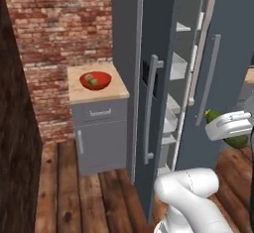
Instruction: Take the cucumber, mushroom, and lemon wedge from the freezer and place them in the bowl on the counter.
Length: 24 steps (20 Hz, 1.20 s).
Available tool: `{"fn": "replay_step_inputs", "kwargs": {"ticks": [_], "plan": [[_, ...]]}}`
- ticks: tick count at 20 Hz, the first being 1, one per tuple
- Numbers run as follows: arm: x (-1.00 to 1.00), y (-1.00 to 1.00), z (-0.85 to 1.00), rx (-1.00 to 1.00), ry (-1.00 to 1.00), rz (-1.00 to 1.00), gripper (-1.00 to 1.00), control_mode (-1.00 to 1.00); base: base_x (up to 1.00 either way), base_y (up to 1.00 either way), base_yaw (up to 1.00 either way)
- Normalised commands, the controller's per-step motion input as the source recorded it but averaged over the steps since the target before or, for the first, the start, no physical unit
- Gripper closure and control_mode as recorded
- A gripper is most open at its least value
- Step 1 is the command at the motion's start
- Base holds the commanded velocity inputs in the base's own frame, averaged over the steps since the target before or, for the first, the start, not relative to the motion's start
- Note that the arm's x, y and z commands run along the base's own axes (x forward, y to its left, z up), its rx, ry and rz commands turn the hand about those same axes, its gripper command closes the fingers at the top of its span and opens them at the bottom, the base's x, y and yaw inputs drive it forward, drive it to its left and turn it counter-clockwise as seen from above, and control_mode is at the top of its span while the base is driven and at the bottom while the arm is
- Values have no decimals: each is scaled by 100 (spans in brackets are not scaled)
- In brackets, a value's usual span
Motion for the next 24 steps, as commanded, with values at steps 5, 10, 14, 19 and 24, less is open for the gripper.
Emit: {"fn": "replay_step_inputs", "kwargs": {"ticks": [5, 10, 14, 19, 24], "plan": [[0, 0, 0, 0, 0, 0, 100, 100, -2, 100, -2], [0, 0, 0, 0, 0, 0, 100, 100, 70, 57, 0], [0, 0, 0, 0, 0, 0, 100, 100, 66, 38, -2], [0, 0, 0, 0, 0, 0, 100, 100, 73, 28, -2], [0, 0, 0, 0, 0, 0, 100, 100, 58, 1, -12]]}}
